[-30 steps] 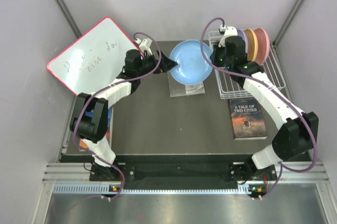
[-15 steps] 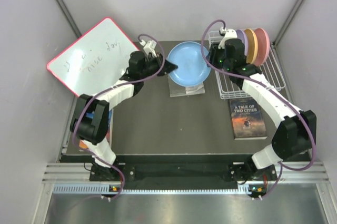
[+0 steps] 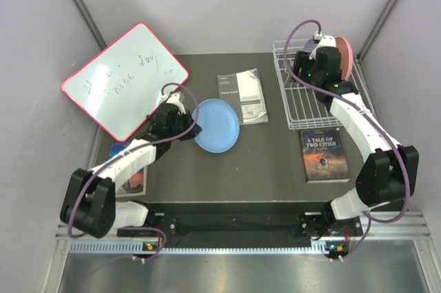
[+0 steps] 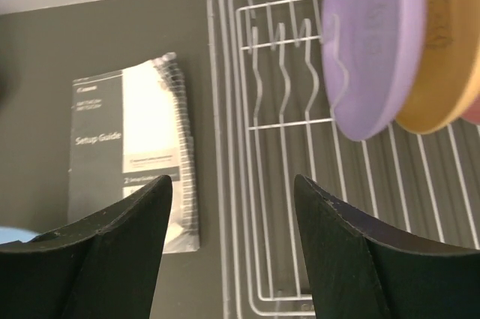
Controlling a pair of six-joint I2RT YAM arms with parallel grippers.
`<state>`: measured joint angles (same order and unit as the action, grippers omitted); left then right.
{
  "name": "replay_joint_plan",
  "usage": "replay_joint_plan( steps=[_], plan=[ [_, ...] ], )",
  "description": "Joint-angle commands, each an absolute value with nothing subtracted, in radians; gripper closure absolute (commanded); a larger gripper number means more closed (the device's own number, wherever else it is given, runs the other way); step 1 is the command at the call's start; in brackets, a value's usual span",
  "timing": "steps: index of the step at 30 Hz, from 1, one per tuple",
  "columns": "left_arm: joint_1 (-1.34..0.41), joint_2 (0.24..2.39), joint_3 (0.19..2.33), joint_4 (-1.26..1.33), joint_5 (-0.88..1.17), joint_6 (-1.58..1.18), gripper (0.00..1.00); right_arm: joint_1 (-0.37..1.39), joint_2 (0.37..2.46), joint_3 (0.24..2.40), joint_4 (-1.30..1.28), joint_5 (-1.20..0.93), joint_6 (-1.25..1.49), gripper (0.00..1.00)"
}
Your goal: Unload the plates from the dish rack
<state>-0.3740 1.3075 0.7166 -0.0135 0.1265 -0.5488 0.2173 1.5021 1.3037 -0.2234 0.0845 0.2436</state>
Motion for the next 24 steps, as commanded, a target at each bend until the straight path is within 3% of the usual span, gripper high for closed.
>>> replay_joint_plan(
  steps=[1, 8, 13, 18, 19, 24],
  plan=[
    [-0.370, 1.181, 0.673, -0.092, -0.088, -0.572, 1.00, 0.158, 1.532, 1.368, -0.230, 0.032, 0.233, 0.34],
    [-0.365, 1.078, 0.614, -0.170, -0.308, -0.618, 1.00, 0.121, 1.608, 1.425, -0.252, 0.003, 0.236, 0.33],
    [-0.365, 1.112, 0.606, -0.198, -0.314, -0.644, 0.99, 0.114, 1.666, 1.486, -0.281, 0.005, 0.230, 0.33],
    [-0.365, 1.150, 0.594, -0.216, -0.292, -0.666, 0.82, 0.109, 1.716, 1.551, -0.311, 0.070, 0.203, 0.31],
    [-0.365, 1.157, 0.594, -0.225, -0.291, -0.670, 0.69, 0.109, 1.729, 1.569, -0.317, 0.087, 0.196, 0.30],
    [-0.365, 1.164, 0.598, -0.267, -0.272, -0.690, 0.49, 0.100, 1.764, 1.620, -0.341, 0.158, 0.166, 0.30]
  ],
)
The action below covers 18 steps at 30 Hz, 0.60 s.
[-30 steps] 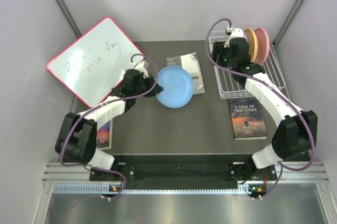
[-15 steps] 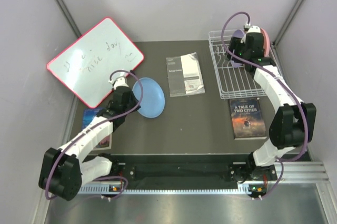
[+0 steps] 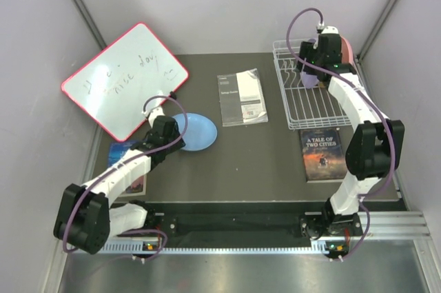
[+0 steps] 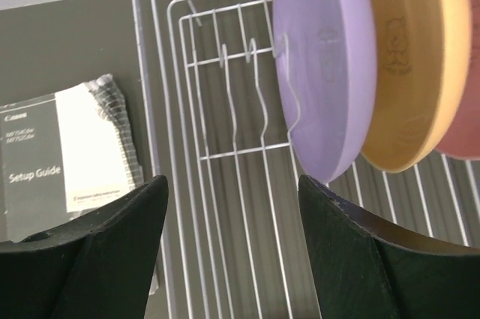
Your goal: Unload the plates from the dish rack
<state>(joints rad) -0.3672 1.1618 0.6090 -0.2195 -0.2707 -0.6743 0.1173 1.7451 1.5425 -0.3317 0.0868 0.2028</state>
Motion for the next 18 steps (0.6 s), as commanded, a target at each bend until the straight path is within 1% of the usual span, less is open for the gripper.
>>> replay_joint_plan(
  steps=[1, 2, 4, 8, 10, 14, 18],
  plan=[
    [-0.365, 1.163, 0.598, -0.281, -0.267, -0.695, 0.48, 0.098, 1.770, 1.627, -0.348, 0.164, 0.167, 0.30],
    [-0.365, 1.161, 0.595, -0.282, -0.256, -0.704, 0.46, 0.097, 1.772, 1.631, -0.350, 0.167, 0.166, 0.29],
    [-0.365, 1.161, 0.583, -0.279, -0.224, -0.712, 0.44, 0.095, 1.779, 1.629, -0.344, 0.166, 0.166, 0.29],
    [-0.367, 1.161, 0.575, -0.297, -0.225, -0.719, 0.38, 0.094, 1.792, 1.635, -0.350, 0.192, 0.158, 0.29],
    [-0.367, 1.148, 0.577, -0.302, -0.229, -0.713, 0.37, 0.094, 1.798, 1.637, -0.347, 0.204, 0.143, 0.29],
    [-0.367, 1.095, 0.591, -0.285, -0.232, -0.670, 0.36, 0.094, 1.816, 1.652, -0.339, 0.282, 0.112, 0.29],
    [-0.367, 1.051, 0.630, -0.264, -0.244, -0.612, 0.28, 0.094, 1.847, 1.701, -0.351, 0.374, 0.072, 0.30]
  ],
)
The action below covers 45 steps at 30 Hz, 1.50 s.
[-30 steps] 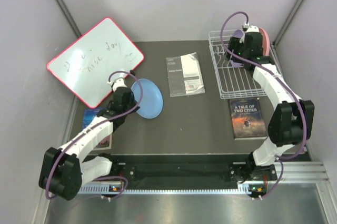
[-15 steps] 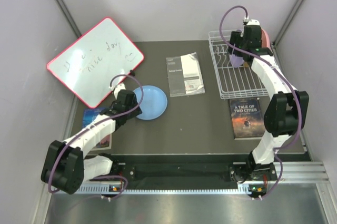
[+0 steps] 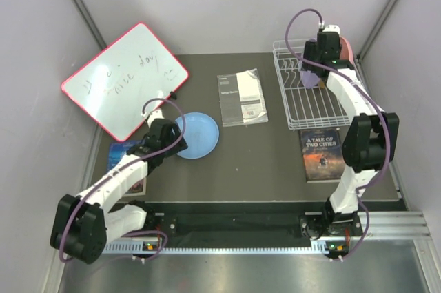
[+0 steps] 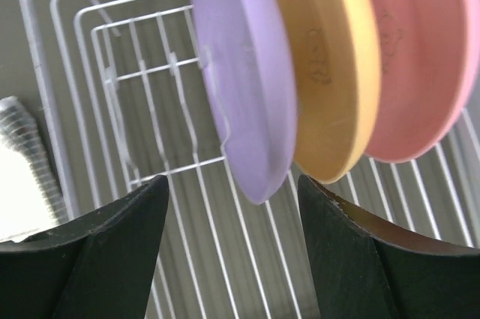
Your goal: Unload the plates from the dish rack
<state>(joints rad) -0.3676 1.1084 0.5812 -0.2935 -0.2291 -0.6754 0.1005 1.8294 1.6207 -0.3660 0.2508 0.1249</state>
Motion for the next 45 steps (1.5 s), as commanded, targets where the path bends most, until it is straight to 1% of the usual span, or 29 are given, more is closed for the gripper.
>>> replay_joint_plan(
  steps=[1, 3, 6, 7, 9, 10, 11, 13, 16, 18, 19, 22, 23, 24, 28, 31, 32, 34, 35, 37, 38, 39, 45],
  plan=[
    [-0.367, 1.037, 0.641, -0.253, -0.245, -0.585, 0.27, 0.094, 1.856, 1.704, -0.344, 0.383, 0.063, 0.31],
    [-0.367, 1.028, 0.649, -0.232, -0.241, -0.558, 0.27, 0.094, 1.880, 1.732, -0.341, 0.411, 0.042, 0.31],
    [-0.367, 1.029, 0.661, -0.174, -0.235, -0.526, 0.27, 0.087, 1.936, 1.794, -0.362, 0.417, 0.022, 0.38],
    [-0.367, 1.035, 0.667, -0.144, -0.226, -0.509, 0.26, 0.086, 1.950, 1.813, -0.370, 0.416, 0.015, 0.50],
    [-0.367, 1.048, 0.678, -0.123, -0.216, -0.496, 0.26, 0.087, 1.980, 1.844, -0.368, 0.416, 0.008, 0.59],
    [-0.367, 1.066, 0.695, -0.115, -0.210, -0.488, 0.26, 0.087, 1.988, 1.851, -0.364, 0.413, 0.008, 0.72],
    [-0.367, 1.077, 0.701, -0.103, -0.207, -0.483, 0.25, 0.087, 1.999, 1.862, -0.365, 0.411, -0.026, 0.76],
    [-0.367, 1.110, 0.727, -0.095, -0.199, -0.471, 0.26, 0.087, 2.023, 1.894, -0.377, 0.426, -0.026, 0.78],
    [-0.367, 1.147, 0.752, -0.094, -0.189, -0.466, 0.26, 0.087, 2.045, 1.914, -0.387, 0.451, -0.034, 0.75],
    [-0.367, 1.158, 0.752, -0.078, -0.180, -0.465, 0.26, 0.087, 2.049, 1.916, -0.385, 0.462, -0.043, 0.75],
    [-0.367, 1.161, 0.750, -0.072, -0.178, -0.463, 0.26, 0.087, 2.051, 1.916, -0.384, 0.468, -0.044, 0.82],
    [-0.367, 1.173, 0.744, -0.052, -0.172, -0.457, 0.26, 0.090, 2.054, 1.917, -0.385, 0.479, -0.057, 0.90],
    [-0.367, 1.177, 0.742, -0.049, -0.172, -0.456, 0.26, 0.089, 2.054, 1.917, -0.384, 0.480, -0.061, 0.94],
    [-0.367, 1.189, 0.742, -0.043, -0.173, -0.454, 0.26, 0.090, 2.056, 1.917, -0.385, 0.486, -0.063, 1.00],
    [-0.367, 1.224, 0.749, -0.034, -0.173, -0.454, 0.26, 0.110, 2.054, 1.922, -0.373, 0.552, -0.089, 1.00],
    [-0.367, 1.250, 0.750, -0.011, -0.175, -0.451, 0.25, 0.152, 2.033, 1.895, -0.299, 0.685, -0.133, 1.00],
    [-0.367, 1.259, 0.752, -0.008, -0.175, -0.449, 0.25, 0.179, 2.025, 1.866, -0.223, 0.786, -0.170, 1.00],
    [-0.367, 1.284, 0.764, -0.008, -0.184, -0.448, 0.25, 0.216, 1.996, 1.829, -0.135, 0.906, -0.219, 1.00],
    [-0.367, 1.292, 0.770, -0.009, -0.189, -0.445, 0.25, 0.227, 1.981, 1.797, -0.039, 0.945, -0.273, 1.00],
    [-0.365, 1.313, 0.787, -0.009, -0.201, -0.440, 0.25, 0.253, 1.974, 1.769, 0.064, 1.039, -0.342, 1.00],
    [-0.365, 1.319, 0.793, -0.015, -0.206, -0.439, 0.25, 0.261, 1.971, 1.749, 0.153, 1.067, -0.407, 1.00],
    [-0.365, 1.330, 0.799, -0.015, -0.209, -0.439, 0.25, 0.264, 1.968, 1.743, 0.181, 1.084, -0.431, 1.00],
    [-0.365, 1.345, 0.813, -0.011, -0.218, -0.437, 0.25, 0.293, 1.907, 1.697, 0.245, 1.115, -0.474, 1.00]
  ],
)
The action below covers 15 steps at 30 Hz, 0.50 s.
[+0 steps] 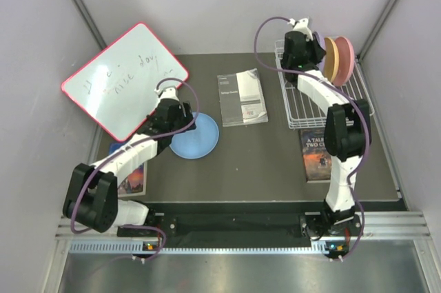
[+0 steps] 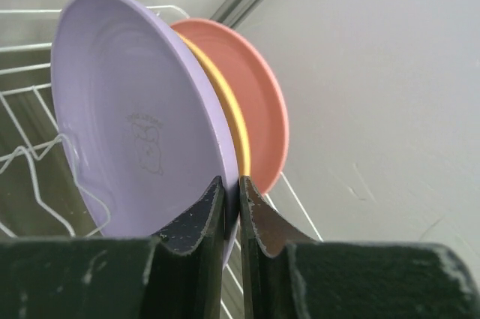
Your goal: Unload the plates from the dish rack
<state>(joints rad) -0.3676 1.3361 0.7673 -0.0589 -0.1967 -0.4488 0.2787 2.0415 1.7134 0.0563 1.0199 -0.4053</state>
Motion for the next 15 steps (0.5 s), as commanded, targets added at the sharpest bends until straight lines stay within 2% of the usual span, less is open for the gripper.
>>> replay_joint_plan(
  steps=[1, 10, 12, 14, 15],
  plan=[
    [-0.365, 1.348, 0.816, -0.012, -0.219, -0.437, 0.25, 0.299, 1.893, 1.689, 0.253, 1.120, -0.479, 1.00],
    [-0.365, 1.359, 0.854, -0.023, -0.195, -0.440, 0.17, 0.348, 1.744, 1.631, 0.207, 1.137, -0.477, 1.00],
    [-0.365, 1.362, 0.868, -0.015, -0.172, -0.434, 0.17, 0.354, 1.685, 1.612, 0.115, 1.108, -0.424, 1.00],
    [-0.365, 1.370, 0.887, -0.009, -0.135, -0.434, 0.17, 0.356, 1.622, 1.620, 0.004, 0.987, -0.277, 1.00],
    [-0.365, 1.371, 0.893, -0.008, -0.120, -0.434, 0.17, 0.357, 1.605, 1.624, -0.128, 0.938, -0.232, 1.00]
  ],
)
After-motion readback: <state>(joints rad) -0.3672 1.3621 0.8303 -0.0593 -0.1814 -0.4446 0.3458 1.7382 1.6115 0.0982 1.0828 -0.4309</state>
